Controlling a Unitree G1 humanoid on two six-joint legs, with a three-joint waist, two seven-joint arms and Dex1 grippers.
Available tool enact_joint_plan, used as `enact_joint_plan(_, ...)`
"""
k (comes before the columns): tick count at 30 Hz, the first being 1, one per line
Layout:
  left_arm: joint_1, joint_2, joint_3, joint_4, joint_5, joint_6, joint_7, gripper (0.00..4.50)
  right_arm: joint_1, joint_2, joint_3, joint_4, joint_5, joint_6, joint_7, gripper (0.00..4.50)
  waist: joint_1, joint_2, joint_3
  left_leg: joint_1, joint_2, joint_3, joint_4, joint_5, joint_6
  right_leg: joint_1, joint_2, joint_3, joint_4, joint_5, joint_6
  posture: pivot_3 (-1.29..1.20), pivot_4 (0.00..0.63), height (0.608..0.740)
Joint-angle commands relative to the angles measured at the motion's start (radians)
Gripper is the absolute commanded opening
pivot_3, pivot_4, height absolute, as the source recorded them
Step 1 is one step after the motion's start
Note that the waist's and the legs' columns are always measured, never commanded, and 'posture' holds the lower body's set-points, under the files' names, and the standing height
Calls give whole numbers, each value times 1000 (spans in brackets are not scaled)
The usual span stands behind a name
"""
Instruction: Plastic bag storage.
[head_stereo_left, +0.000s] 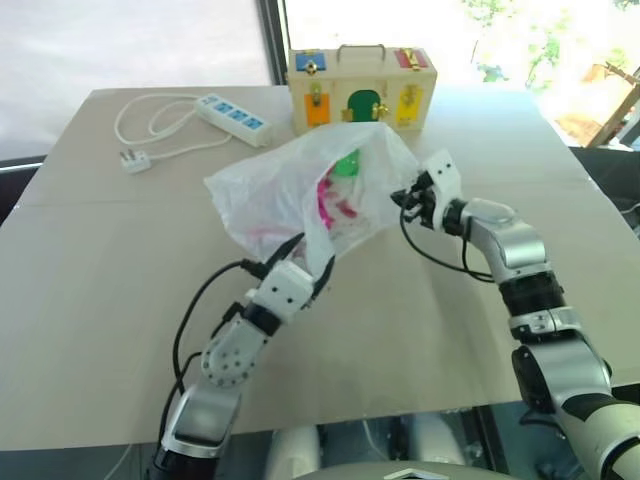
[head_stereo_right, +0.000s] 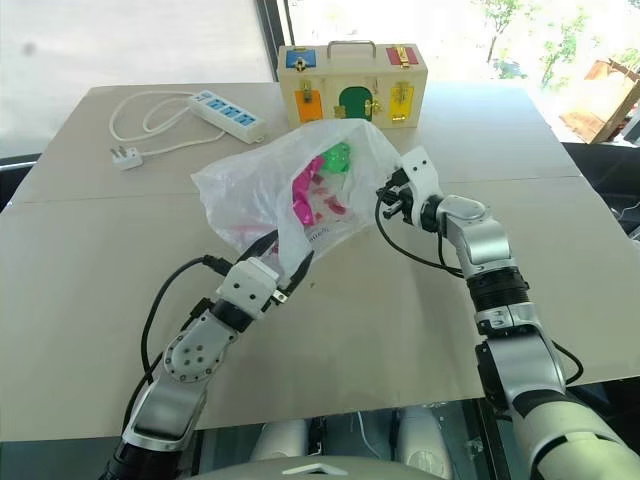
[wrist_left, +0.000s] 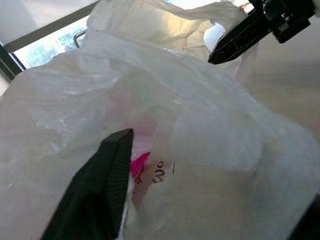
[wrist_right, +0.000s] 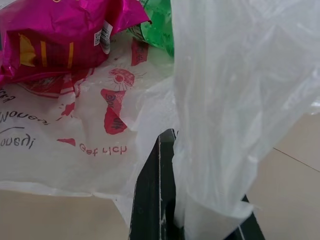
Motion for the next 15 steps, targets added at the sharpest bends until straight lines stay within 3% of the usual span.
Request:
enact_joint_plan(1, 28, -12, 35, -55, -29, -20, 5, 971, 5, 2, -2, -43, 3, -18, -3, 0, 0, 0, 0, 0, 0, 0, 0, 0, 0, 0, 0, 0, 0, 0, 0, 0, 150, 740)
enact_joint_plan(3, 44, -15, 48, -66, -46, -18, 3, 58, 6, 6, 0, -42, 3, -19, -4, 0, 0, 0, 0, 0, 0, 0, 0, 0, 0, 0, 0, 0, 0, 0, 0, 0, 150, 740)
enact_joint_plan(10, 39, -61, 124, -144, -235, 101, -20, 58, -11, 18, -14, -30, 26, -21, 14, 0, 1, 0, 0, 0, 0, 0, 0, 0, 0, 0, 0, 0, 0, 0, 0, 0, 150, 740)
enact_joint_plan(15, -144, -3, 259, -234, -510, 325, -67, 58, -24, -6, -128, -173, 306, 176, 215, 0, 4, 0, 0, -1, 0, -1, 1, 0, 0, 0, 0, 0, 1, 0, 0, 0, 150, 740)
